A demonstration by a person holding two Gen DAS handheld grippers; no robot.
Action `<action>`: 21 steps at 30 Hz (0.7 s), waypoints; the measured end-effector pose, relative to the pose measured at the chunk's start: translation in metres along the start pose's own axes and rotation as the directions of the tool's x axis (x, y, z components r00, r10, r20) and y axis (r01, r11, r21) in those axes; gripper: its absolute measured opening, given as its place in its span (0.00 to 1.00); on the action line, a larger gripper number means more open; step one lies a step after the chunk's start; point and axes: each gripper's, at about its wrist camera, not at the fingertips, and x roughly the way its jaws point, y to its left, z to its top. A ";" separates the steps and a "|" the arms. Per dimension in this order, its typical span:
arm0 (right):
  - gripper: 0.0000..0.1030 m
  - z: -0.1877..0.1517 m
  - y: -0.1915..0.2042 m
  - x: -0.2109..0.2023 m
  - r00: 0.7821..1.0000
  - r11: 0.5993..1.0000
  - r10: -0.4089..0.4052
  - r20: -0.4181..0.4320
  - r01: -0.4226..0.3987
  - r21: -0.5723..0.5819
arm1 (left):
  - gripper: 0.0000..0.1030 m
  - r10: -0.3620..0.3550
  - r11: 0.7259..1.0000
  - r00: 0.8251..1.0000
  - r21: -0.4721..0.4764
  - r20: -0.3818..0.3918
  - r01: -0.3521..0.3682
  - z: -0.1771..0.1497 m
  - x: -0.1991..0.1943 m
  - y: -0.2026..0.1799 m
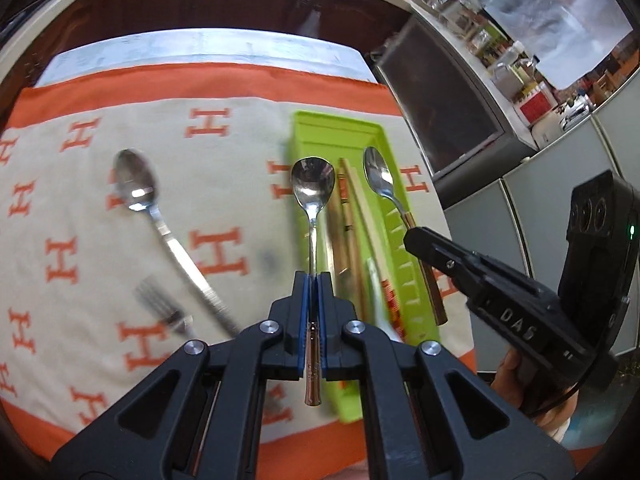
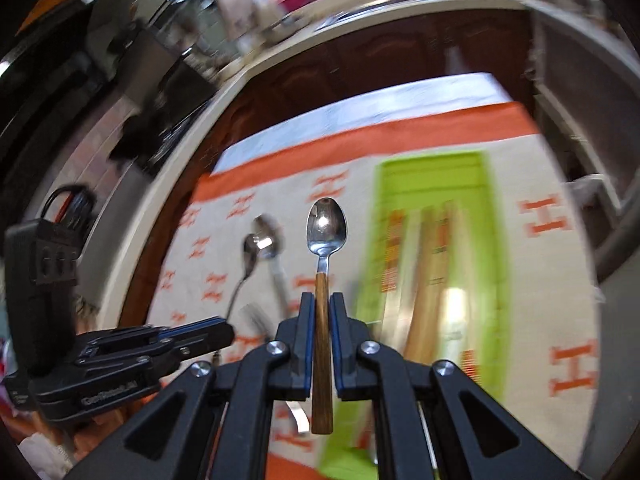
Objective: Organize utensils
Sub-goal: 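Carry the teaspoon and wooden-handled spoon over the green tray, then lower both spoons into the tray and open both grippers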
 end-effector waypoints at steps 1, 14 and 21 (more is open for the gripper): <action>0.07 0.001 -0.011 -0.003 1.000 0.999 -0.027 0.014 0.027 0.021 | 0.02 0.006 1.000 1.000 0.004 -0.011 -0.006 0.004 0.009 -0.006; 0.07 0.007 -0.084 0.026 0.990 0.983 -0.139 -0.005 0.138 0.118 | 0.02 0.044 0.999 0.998 -0.030 -0.038 -0.045 0.050 0.095 -0.030; 0.08 0.017 -0.089 0.037 0.994 0.986 -0.107 -0.009 0.108 0.129 | 0.03 0.042 0.999 0.998 -0.012 -0.046 -0.043 0.054 0.097 -0.031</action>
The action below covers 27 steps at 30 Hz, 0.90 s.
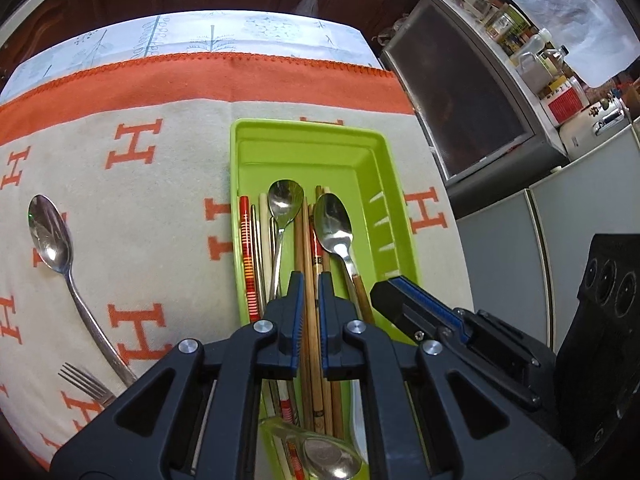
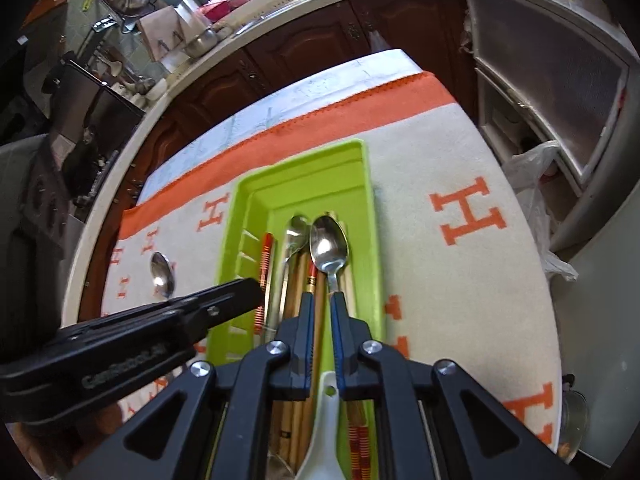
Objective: Organize utensils
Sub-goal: 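Lower both spoons into the tray and open both grippers, then move both tools back over the fork and large spoon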
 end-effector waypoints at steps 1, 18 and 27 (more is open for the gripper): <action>0.08 0.000 0.001 -0.001 1.000 1.000 0.002 0.003 -0.002 -0.004 | 0.03 0.004 1.000 1.000 -0.001 -0.001 -0.004 -0.001 -0.002 0.001; 0.08 -0.014 0.037 -0.028 0.998 0.995 0.057 0.014 -0.056 -0.084 | 0.18 0.061 0.998 0.996 0.017 0.064 -0.063 -0.045 -0.093 0.048; 0.08 -0.032 0.076 -0.040 0.996 0.981 0.093 -0.005 -0.092 -0.171 | 0.21 0.107 0.994 0.988 0.008 0.110 -0.109 -0.082 -0.142 0.085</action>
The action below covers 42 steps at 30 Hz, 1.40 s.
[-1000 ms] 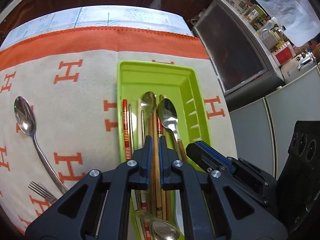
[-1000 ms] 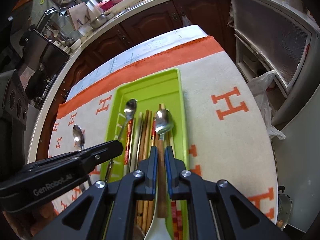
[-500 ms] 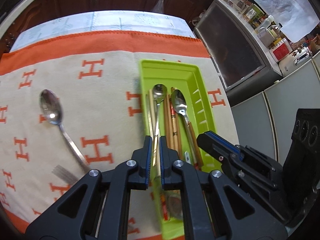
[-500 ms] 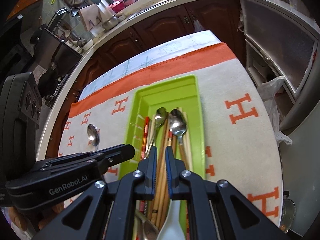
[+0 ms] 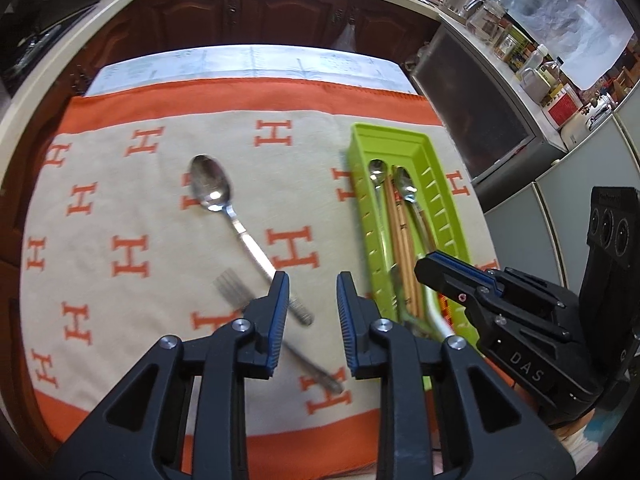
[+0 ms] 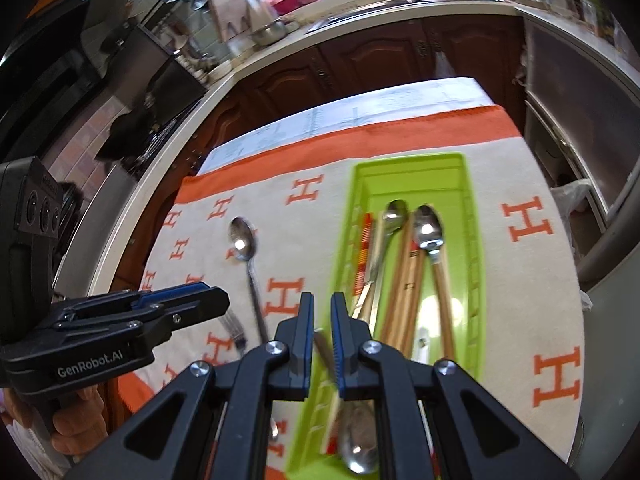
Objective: Organize utensils
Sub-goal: 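Move both tools back over the fork and large spoon, then grasp the metal fork by its handle with the right gripper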
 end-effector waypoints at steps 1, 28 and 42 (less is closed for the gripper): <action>0.08 -0.002 0.006 -0.001 1.000 1.000 0.006 -0.006 -0.006 -0.014 | 0.22 0.009 1.000 1.000 0.003 0.007 -0.009 -0.004 -0.004 0.004; 0.19 -0.049 0.088 0.106 0.924 0.974 -0.022 -0.381 -0.067 -0.218 | 0.41 0.035 0.987 0.999 -0.158 -0.036 -0.040 -0.080 0.019 0.122; 0.14 -0.067 0.125 0.128 0.913 0.866 -0.249 -0.324 0.060 -0.497 | 0.41 -0.002 0.982 0.998 -0.187 -0.062 -0.010 -0.080 0.037 0.136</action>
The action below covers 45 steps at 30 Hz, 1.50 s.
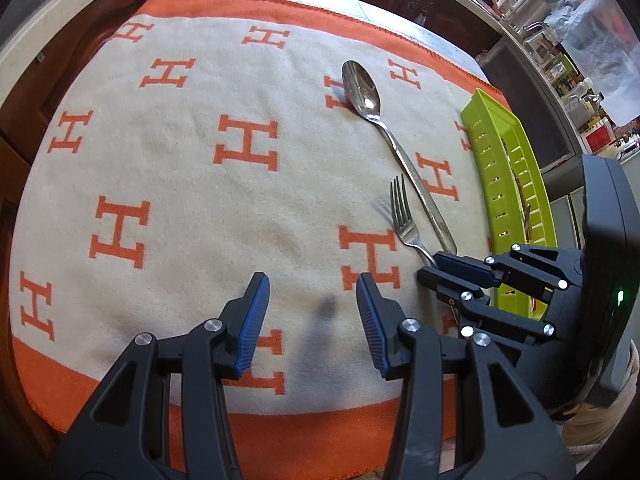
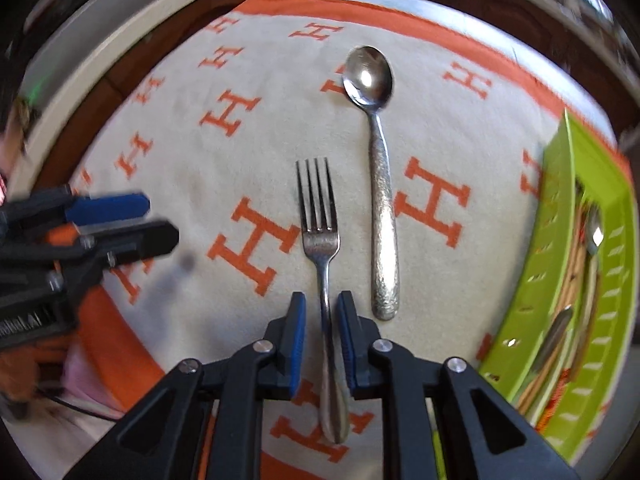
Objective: Organize utensils
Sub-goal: 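Grasp the metal fork by its handle with the right gripper, then lower the fork into the tray with the right gripper while the left grasps the large spoon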
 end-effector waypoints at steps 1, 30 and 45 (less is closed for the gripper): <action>0.14 0.000 0.005 0.000 1.000 0.999 -0.027 0.003 0.027 -0.028 | 0.41 -0.003 1.000 1.000 -0.003 -0.003 0.002 0.000 0.001 0.000; 0.04 -0.029 -0.081 -0.091 0.946 0.933 0.057 0.319 -0.164 0.319 | 0.40 0.004 0.997 0.997 -0.078 -0.077 -0.010 0.087 0.045 -0.057; 0.04 -0.050 -0.192 -0.084 0.956 0.845 -0.090 0.278 -0.075 0.529 | 0.34 0.053 0.992 0.992 -0.111 -0.116 -0.066 0.128 0.092 -0.085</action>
